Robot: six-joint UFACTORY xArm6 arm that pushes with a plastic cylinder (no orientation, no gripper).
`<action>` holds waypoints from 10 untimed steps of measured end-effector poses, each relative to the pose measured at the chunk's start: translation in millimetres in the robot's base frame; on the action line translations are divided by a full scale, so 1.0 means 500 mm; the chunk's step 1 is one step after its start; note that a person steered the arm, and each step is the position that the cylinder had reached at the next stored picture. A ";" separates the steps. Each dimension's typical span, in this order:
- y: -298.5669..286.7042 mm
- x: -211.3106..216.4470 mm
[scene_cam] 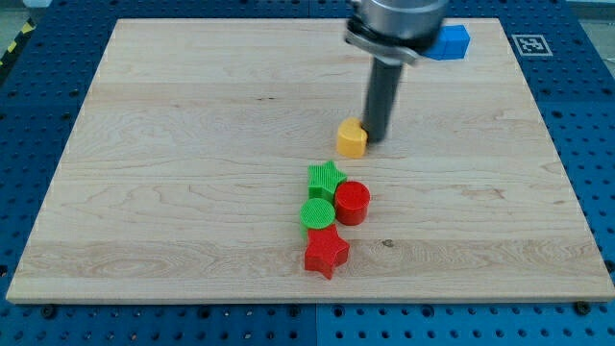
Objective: Move yellow heart towards yellow hexagon
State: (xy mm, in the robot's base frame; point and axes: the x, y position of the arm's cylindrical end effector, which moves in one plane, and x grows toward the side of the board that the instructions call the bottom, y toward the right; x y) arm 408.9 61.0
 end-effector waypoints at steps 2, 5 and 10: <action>0.007 0.061; 0.079 0.185; -0.081 0.029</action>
State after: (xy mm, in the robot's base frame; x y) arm 423.6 20.7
